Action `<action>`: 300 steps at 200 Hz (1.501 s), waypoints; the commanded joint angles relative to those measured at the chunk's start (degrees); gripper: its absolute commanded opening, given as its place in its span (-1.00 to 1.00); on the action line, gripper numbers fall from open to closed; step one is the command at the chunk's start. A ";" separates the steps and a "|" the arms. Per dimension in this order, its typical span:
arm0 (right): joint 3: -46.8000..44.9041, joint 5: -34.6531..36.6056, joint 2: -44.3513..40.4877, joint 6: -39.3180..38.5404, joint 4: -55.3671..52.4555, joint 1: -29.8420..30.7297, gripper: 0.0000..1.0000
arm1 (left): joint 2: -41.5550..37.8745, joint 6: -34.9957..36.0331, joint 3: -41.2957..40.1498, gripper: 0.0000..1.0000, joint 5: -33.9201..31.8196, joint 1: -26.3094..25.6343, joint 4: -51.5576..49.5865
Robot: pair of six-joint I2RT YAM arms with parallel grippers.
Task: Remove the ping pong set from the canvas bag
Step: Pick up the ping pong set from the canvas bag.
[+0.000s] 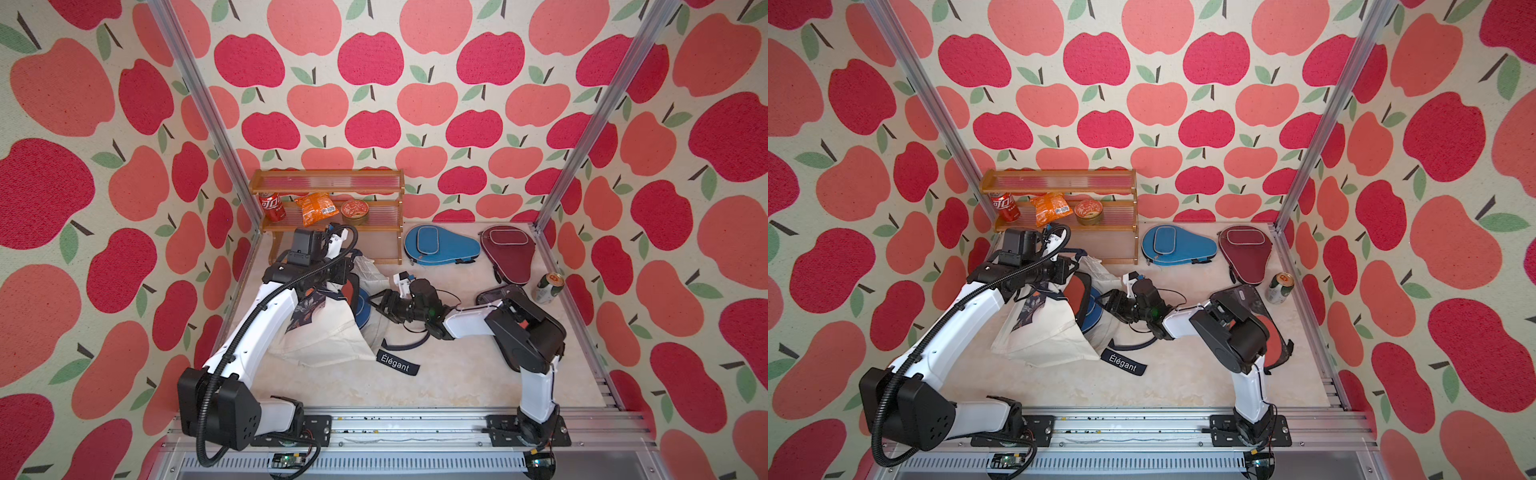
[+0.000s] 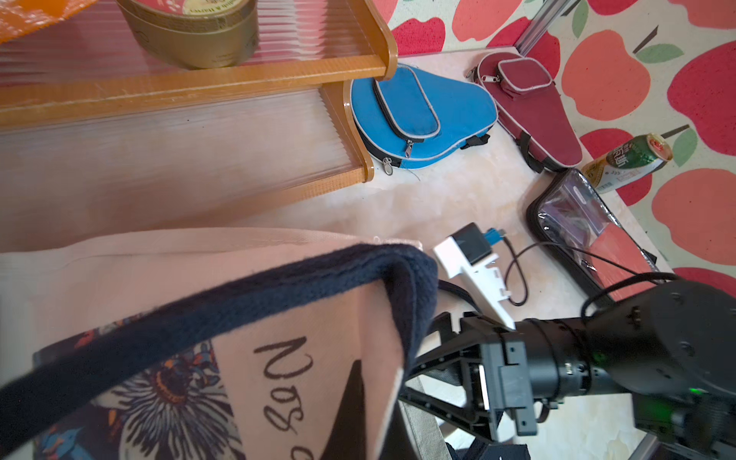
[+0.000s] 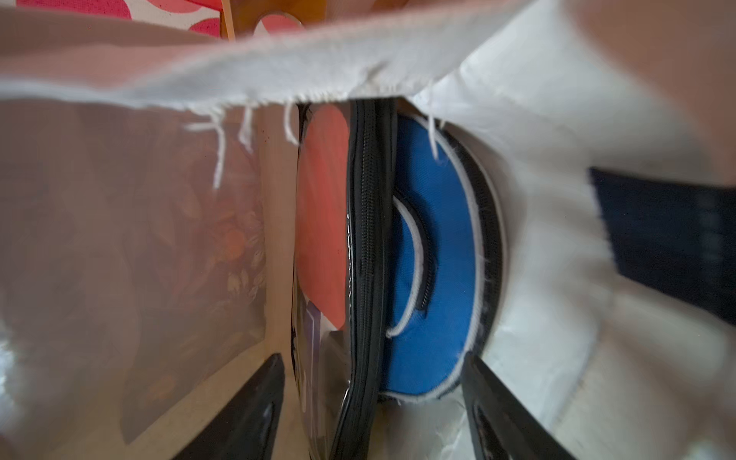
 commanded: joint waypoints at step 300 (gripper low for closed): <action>9.78 -2.29 9.32 -3.05 1.64 1.14 0.32 | 1.27 -3.16 4.77 -1.00 -8.80 -4.84 -4.77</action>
